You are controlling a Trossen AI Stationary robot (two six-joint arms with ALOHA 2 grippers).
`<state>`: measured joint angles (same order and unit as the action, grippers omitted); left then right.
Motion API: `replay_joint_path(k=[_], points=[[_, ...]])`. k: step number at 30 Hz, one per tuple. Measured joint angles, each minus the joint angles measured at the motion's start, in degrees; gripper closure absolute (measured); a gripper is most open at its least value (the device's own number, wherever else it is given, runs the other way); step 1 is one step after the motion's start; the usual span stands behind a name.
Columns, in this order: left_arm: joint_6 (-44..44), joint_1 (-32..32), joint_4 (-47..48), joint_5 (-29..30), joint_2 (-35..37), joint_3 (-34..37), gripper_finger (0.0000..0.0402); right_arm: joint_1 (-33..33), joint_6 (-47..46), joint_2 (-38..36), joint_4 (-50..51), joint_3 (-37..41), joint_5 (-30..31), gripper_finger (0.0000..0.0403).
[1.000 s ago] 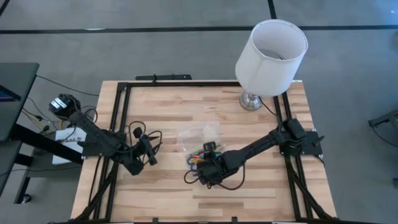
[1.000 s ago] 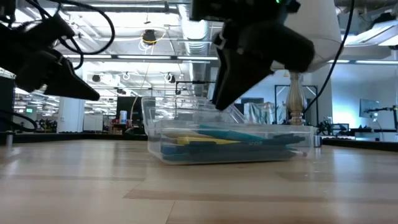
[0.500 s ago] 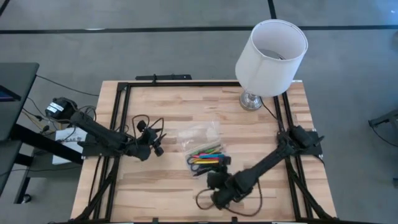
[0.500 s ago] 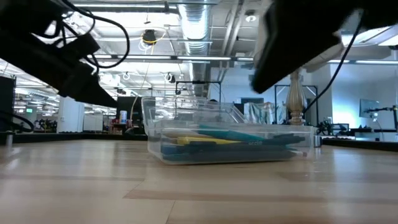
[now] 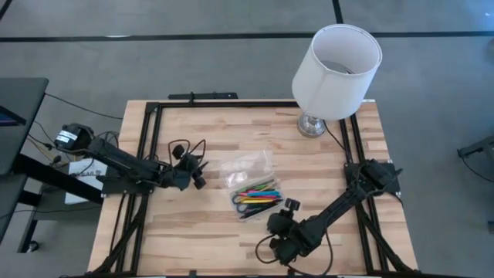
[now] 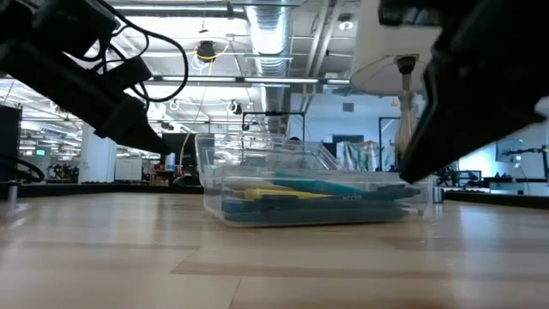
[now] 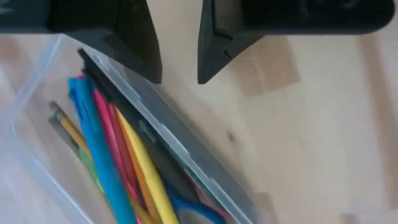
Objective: Pick & place school supplies into a supply box
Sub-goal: Close the supply box
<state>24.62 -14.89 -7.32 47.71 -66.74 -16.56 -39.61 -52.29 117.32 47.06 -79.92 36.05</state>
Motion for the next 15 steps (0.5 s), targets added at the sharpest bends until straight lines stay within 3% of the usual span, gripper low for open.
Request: replay_joint_path(k=[6,15], points=[[-4.67,3.32,-3.35,-4.83,-0.01,-0.02,0.0262,1.12,-8.06,0.0,0.77,2.93,0.28,0.0305],[-14.15,10.84,-8.85,-17.46,-0.01,-0.02,0.0262,1.87,-17.14,0.0,0.53,6.93,0.19,0.0305]])
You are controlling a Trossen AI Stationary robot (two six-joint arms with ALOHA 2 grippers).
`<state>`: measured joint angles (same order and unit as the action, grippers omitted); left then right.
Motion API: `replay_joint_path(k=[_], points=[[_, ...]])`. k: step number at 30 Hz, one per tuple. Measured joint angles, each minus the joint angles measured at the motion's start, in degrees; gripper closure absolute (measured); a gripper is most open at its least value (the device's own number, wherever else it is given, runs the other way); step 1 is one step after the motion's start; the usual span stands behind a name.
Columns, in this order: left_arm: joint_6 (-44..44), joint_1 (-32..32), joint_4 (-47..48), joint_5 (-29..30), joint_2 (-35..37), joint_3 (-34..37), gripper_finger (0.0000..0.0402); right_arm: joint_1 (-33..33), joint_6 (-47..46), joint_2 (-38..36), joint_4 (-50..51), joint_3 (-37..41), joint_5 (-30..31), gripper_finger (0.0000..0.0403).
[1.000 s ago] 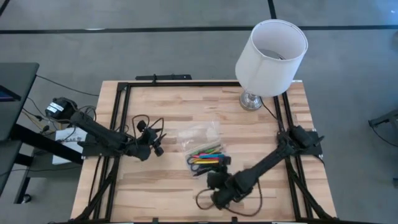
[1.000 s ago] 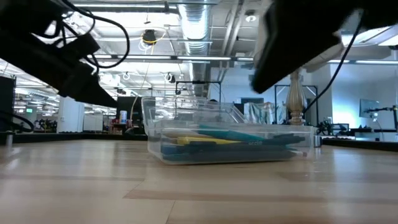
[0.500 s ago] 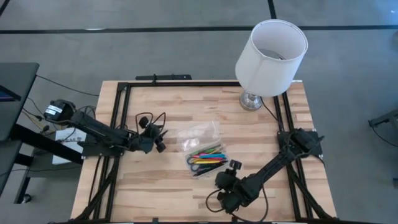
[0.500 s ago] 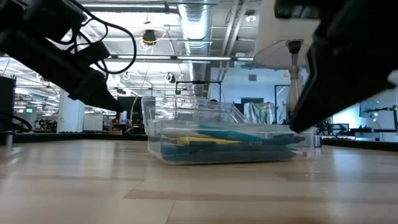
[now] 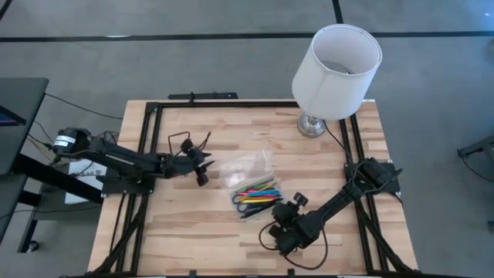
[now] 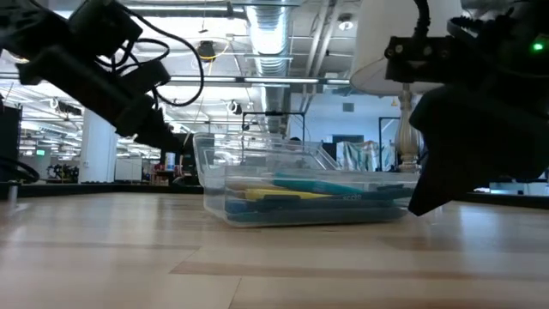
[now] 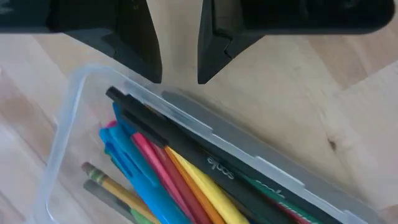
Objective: Pick & place school supplies into a supply box
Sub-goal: Close the supply box
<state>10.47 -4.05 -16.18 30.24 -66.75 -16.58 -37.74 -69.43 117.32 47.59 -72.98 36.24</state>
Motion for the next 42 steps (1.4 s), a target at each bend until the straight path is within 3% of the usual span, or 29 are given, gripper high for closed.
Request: replay_joint_path(k=[10,26,42], points=[[-6.0,8.86,-4.95,-17.44,-0.01,-0.02,0.0262,0.22,-0.97,0.0,-0.52,2.56,0.34,0.0305],[-11.44,9.19,-7.4,-30.65,0.01,-0.02,0.0262,6.16,10.72,-0.13,-1.84,3.91,2.64,0.0305],[-13.76,2.28,-10.96,-31.69,-0.01,-0.02,0.0262,11.89,22.22,-0.09,-6.41,3.95,2.86,0.0305]])
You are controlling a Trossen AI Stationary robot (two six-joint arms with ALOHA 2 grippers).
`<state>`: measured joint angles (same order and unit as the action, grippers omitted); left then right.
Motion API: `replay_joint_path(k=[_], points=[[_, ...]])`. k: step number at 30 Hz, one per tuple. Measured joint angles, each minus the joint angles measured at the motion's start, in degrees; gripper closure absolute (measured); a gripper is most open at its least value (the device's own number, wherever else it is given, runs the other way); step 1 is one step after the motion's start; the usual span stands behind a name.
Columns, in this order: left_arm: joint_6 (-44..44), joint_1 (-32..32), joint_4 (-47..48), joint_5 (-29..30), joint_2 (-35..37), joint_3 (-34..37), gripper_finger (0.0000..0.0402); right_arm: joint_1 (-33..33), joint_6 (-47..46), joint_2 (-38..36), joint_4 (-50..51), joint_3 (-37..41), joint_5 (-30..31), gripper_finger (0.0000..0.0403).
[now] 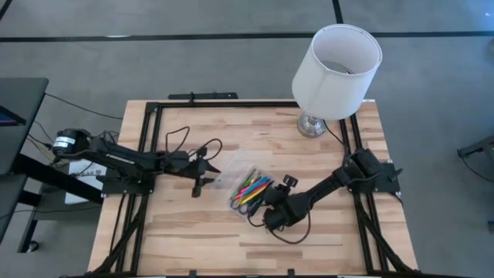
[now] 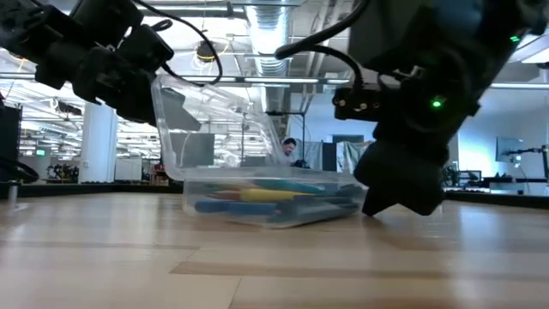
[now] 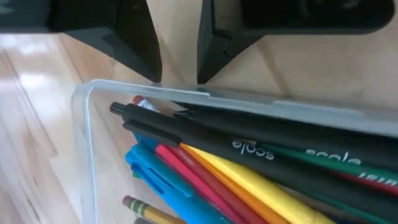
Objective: Pick & place school supplies into a supply box
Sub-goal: Close the supply box
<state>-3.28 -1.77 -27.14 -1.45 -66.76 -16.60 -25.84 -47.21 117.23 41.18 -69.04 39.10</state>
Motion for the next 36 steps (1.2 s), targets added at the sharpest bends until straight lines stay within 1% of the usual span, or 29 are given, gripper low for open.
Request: replay_joint_path(k=[10,15,19,22,25,31,36], points=[[-0.03,-5.69,-1.55,0.1,0.0,0.0,0.0262,3.9,13.02,0.07,-6.98,0.0,-0.29,0.0305],[-0.46,-8.4,-3.84,0.21,0.0,0.0,0.0262,5.81,20.09,0.12,-11.29,0.0,-0.71,0.0305],[-0.51,-9.21,-4.33,0.3,0.0,-0.25,0.0262,7.53,25.6,0.15,-15.31,0.02,-1.95,0.0305],[-0.44,-9.24,-4.42,0.78,-0.36,-0.68,0.0262,8.8,28.0,0.2,-17.62,0.02,-2.48,0.0305],[-0.2,-9.26,-4.6,1.76,-2.73,-1.73,0.0262,10.09,29.66,0.2,-19.17,0.02,-3.76,0.0305],[-0.73,-9.24,-7.28,1.89,-13.82,-6.28,0.0262,11.8,32.72,0.2,-21.28,0.02,-5.02,0.0305],[-1.53,-8.91,-7.39,1.7,-19.35,-10.36,0.0262,11.99,35.17,0.02,-19.99,0.2,-4.84,0.0305]])
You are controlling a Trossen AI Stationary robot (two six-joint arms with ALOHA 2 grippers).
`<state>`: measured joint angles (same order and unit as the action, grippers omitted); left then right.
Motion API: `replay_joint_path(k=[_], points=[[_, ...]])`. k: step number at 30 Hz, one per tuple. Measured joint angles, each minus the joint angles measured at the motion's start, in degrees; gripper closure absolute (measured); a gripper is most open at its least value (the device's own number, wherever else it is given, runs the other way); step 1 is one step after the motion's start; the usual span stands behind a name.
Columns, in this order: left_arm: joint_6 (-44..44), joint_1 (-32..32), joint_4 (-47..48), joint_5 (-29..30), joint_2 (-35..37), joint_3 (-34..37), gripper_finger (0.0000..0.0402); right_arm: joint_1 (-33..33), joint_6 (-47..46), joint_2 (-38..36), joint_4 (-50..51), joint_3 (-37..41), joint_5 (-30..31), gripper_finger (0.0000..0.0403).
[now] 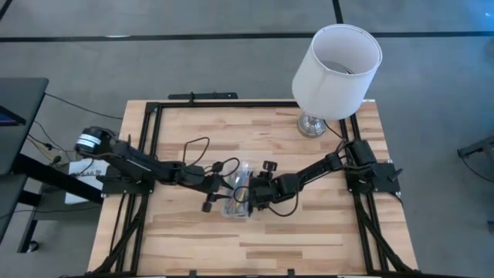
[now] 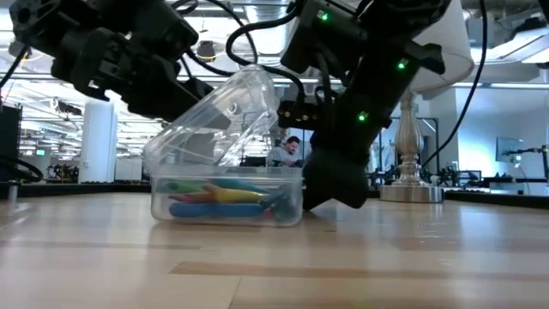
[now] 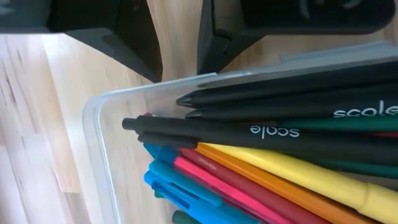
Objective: Pick & place school supplies into a supply box
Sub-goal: Close the supply box
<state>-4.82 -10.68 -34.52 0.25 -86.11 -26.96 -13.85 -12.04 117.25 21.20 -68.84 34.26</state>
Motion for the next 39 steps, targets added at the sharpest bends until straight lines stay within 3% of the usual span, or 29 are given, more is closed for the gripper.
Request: replay_joint_path(k=[10,22,27,35,39], points=[[0.68,0.68,0.07,-1.42,-0.92,-0.98,0.0262,-0.74,-1.51,-0.47,1.29,0.35,0.64,0.0305],[2.26,1.62,2.29,-0.46,-1.77,-0.94,0.0262,-1.75,-7.64,-7.76,-4.25,9.37,1.96,0.0305],[3.64,2.83,0.86,-0.35,-4.4,-1.0,0.0262,-2.52,-5.8,-11.16,-8.57,12.25,1.57,0.0305],[4.39,3.87,-0.73,-1.26,-6.58,-1.11,0.0262,-2.41,0.47,-11.0,-14.43,12.9,-3.44,0.0305],[4.57,3.87,-0.56,-1.35,-6.58,-1.11,0.0262,-2.13,1.95,-10.45,-15.82,12.98,-2.79,0.0305]])
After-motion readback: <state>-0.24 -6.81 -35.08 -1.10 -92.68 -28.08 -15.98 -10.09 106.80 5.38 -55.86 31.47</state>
